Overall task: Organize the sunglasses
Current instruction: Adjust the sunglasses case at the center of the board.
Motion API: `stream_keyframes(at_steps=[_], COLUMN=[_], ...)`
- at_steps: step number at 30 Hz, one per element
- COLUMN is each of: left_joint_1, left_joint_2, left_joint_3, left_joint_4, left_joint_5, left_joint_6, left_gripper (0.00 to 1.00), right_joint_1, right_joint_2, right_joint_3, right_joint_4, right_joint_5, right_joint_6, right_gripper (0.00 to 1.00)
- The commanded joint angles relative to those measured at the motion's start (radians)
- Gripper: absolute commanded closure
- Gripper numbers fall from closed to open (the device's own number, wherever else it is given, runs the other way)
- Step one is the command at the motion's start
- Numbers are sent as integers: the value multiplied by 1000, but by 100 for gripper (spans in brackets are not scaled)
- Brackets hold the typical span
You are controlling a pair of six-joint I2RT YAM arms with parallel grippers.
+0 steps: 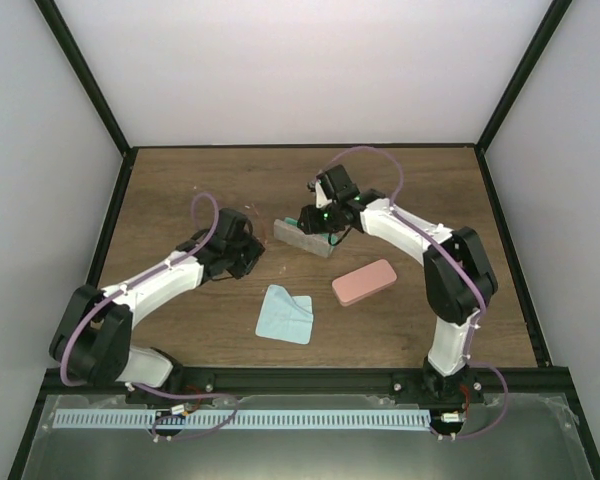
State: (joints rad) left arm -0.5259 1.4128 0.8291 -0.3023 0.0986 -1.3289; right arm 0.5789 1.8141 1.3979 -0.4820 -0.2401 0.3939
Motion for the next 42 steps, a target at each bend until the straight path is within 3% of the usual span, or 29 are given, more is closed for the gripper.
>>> stream_keyframes(at_steps=[1,12,28,42], left_joint_1=[4,4,4,5], left_joint_2=[-42,-82,-97,-132], left_joint_3=[-41,-139,-166,-188], left_joint_4=[-32,16,-3,-35], left_joint_5=[2,19,27,28], left_joint_6=[34,-4,-18,-19], left_gripper=[69,69,69,69], right_joint_1=[0,18,61,49], right_joint_2=[19,-72,-41,69], right_joint_3=[-20,-205,-380,-258], right_joint_4=[-11,39,107,59], right_joint_5=[-25,-82,-20,239], right_joint_6=[3,32,37,-20], right_gripper=[57,67,61,60])
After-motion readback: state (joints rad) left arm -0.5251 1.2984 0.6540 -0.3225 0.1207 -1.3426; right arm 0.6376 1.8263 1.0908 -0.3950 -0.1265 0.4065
